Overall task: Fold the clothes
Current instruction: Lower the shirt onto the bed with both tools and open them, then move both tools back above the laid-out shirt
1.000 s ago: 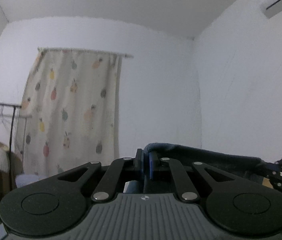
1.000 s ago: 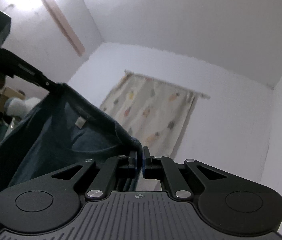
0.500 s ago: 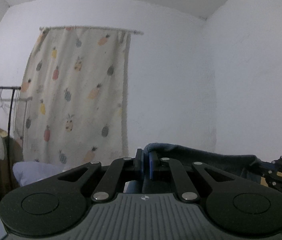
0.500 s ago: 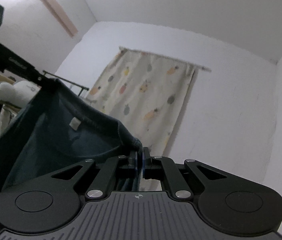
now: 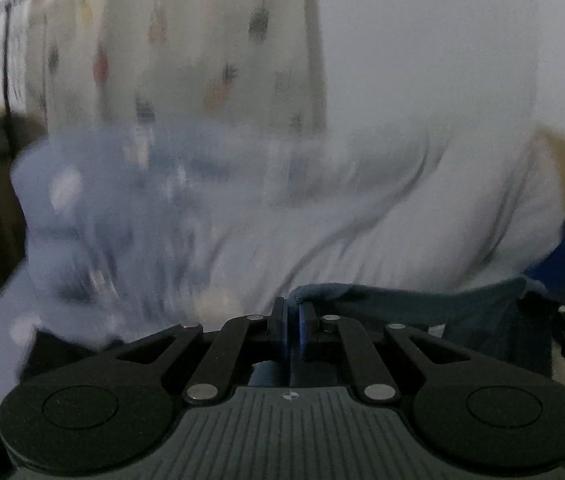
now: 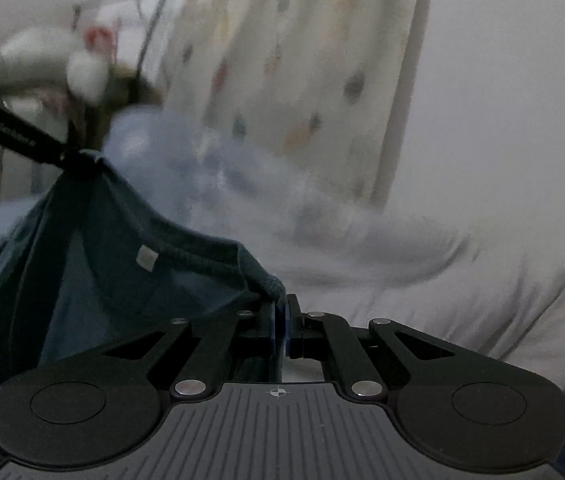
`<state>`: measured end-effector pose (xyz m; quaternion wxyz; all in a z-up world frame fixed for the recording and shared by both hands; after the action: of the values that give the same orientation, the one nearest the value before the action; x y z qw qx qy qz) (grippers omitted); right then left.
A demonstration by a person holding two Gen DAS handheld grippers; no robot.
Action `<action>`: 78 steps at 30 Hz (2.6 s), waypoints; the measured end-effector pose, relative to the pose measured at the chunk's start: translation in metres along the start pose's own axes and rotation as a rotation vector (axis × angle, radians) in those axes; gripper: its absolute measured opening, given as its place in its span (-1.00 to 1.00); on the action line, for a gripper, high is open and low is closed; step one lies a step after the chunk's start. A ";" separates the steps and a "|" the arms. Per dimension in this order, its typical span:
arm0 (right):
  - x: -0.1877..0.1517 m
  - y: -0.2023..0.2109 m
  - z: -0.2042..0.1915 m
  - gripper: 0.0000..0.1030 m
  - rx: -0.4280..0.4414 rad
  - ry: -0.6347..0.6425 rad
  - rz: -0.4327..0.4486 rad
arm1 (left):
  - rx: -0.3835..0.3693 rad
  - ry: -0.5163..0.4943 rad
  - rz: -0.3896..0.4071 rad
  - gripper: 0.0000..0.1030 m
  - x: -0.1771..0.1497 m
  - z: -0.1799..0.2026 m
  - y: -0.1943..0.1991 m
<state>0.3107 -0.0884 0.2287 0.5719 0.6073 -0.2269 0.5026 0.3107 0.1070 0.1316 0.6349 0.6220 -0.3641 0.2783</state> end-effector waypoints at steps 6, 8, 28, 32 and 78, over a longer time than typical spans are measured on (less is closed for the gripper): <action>-0.106 -0.120 0.000 -0.90 0.025 -0.093 -0.253 | -0.016 -0.038 -0.204 -0.84 -0.054 -0.002 -0.149; -0.124 -0.156 -0.004 -0.90 0.033 -0.114 -0.306 | -0.003 -0.068 -0.242 -0.84 -0.074 0.004 -0.173; -0.180 -0.228 -0.016 0.92 0.006 -0.451 -0.308 | -0.089 -0.118 -0.194 0.92 -0.120 -0.012 -0.188; -0.162 -0.170 -0.014 0.94 -0.027 -0.401 -0.271 | -0.116 -0.071 -0.165 0.96 -0.108 -0.024 -0.120; -0.188 0.422 -0.308 0.99 0.384 -0.532 -0.116 | 0.058 -0.359 -0.366 0.77 -0.348 -0.032 0.317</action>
<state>-0.2302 0.0369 0.2133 0.3955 0.8257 -0.2345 0.3267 -0.1431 0.1963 0.0373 0.5818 0.7349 -0.3442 0.0544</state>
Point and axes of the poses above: each gripper's, at about its wrist camera, not at the fingertips, and y roughly against the way its jaws point, z to its right, x to its top, the point moved 8 cm from there along -y, roughly the way its jaws point, and after that the axes turned 4 degrees about -y, right-handed, at the moved point
